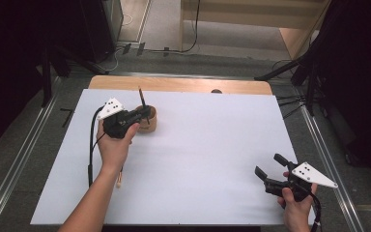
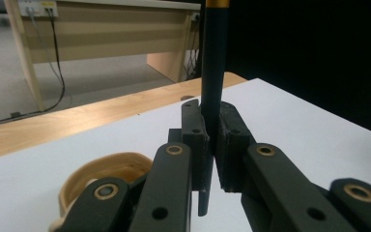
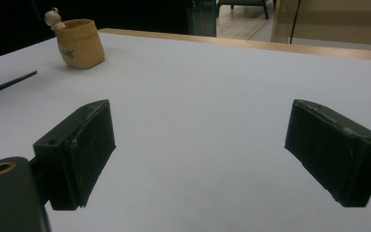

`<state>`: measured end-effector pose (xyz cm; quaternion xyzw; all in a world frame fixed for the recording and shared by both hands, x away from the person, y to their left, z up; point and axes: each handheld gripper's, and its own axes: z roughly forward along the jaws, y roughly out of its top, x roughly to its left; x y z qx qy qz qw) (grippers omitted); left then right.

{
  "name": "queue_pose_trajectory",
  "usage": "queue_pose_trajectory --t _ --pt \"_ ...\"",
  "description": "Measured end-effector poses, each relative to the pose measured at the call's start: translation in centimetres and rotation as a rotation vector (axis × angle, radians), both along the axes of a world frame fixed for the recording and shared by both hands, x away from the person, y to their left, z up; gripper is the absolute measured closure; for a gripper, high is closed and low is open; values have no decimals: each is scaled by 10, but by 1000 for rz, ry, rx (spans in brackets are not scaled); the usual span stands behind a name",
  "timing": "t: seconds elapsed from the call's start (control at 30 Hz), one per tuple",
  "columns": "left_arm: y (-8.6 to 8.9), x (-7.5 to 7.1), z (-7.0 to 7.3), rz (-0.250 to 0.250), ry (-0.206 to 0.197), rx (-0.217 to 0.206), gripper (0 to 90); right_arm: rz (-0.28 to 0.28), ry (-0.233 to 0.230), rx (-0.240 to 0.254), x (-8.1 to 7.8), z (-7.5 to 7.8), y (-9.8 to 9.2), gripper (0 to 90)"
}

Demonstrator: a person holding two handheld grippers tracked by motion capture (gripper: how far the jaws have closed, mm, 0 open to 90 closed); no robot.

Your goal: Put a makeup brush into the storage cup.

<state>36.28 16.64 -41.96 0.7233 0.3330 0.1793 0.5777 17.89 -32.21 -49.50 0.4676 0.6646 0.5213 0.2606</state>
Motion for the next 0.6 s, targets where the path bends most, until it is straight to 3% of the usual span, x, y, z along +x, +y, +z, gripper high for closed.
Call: queue_pose_trajectory --t 0.37,0.53,0.6 --pt "4 20 -7 60 -8 -23 841 8 -4 -12 0 -6 0 129" --pt "-3 29 -12 86 -11 10 841 11 1 2 1 -8 0 129" --pt "-5 33 -15 101 8 13 840 10 3 8 0 -8 -1 129"
